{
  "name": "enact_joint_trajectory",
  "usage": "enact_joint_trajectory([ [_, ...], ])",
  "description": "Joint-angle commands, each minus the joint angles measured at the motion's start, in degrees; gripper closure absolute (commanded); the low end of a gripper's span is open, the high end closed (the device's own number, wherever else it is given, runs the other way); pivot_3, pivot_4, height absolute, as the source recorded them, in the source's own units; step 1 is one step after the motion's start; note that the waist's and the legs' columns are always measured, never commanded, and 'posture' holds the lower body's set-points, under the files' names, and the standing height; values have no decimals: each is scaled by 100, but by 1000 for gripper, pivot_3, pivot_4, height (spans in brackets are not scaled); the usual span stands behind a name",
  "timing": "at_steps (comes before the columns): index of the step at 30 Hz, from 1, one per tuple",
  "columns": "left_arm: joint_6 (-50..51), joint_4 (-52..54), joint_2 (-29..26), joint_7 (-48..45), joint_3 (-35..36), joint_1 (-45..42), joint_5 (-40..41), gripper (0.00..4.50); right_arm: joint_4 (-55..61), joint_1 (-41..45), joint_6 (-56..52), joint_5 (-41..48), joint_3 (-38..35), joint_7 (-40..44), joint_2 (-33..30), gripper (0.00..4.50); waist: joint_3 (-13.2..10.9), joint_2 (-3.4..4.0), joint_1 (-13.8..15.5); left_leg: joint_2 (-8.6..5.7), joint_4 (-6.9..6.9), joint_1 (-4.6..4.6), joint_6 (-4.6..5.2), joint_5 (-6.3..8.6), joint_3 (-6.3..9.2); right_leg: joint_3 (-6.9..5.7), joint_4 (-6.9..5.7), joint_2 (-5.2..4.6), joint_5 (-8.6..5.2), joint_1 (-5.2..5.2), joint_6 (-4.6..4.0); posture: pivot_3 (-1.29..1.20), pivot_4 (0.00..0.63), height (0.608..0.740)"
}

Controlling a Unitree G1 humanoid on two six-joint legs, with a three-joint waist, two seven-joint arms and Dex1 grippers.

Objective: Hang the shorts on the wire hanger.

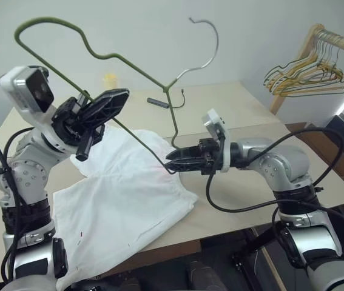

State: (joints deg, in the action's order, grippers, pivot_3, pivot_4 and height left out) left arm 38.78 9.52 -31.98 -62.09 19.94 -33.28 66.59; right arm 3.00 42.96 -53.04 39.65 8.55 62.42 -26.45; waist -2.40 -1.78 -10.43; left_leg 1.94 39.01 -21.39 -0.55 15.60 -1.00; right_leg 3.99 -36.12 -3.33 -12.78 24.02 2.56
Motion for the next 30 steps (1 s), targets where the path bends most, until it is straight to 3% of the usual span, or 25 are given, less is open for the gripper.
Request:
enact_joint_trajectory([
  [1,-66,127,-56,-73,-6,-95,24,4500,-27,163,-89,110,-98,52,-2,2058,0,0,0,0,0,0,0,0,0,0,0,0,0,0,0,-135,0,740],
  [21,-154,161,-23,-192,-4,-113,-33,4500,49,194,-308,269,131,418,-40,2058,0,0,-6,0,1,1,0,0,1,0,-3,1,0,0,0,-135,0,740],
  [24,-190,142,-18,-190,6,-126,-49,4500,40,186,-304,298,137,398,-19,2673,0,0,-2,0,1,1,0,0,1,0,-2,1,0,0,0,-134,0,740],
  [29,-211,138,-34,-223,-37,-97,-70,4500,-51,239,-343,334,64,303,67,4353,0,0,-9,0,1,1,0,0,1,0,-3,1,0,0,-1,-134,0,740],
  [30,-210,134,-35,-222,-37,-98,-68,4500,-55,241,-340,319,67,313,61,4481,0,1,-10,1,1,1,0,0,2,0,-4,1,0,1,-1,-134,0,740],
])
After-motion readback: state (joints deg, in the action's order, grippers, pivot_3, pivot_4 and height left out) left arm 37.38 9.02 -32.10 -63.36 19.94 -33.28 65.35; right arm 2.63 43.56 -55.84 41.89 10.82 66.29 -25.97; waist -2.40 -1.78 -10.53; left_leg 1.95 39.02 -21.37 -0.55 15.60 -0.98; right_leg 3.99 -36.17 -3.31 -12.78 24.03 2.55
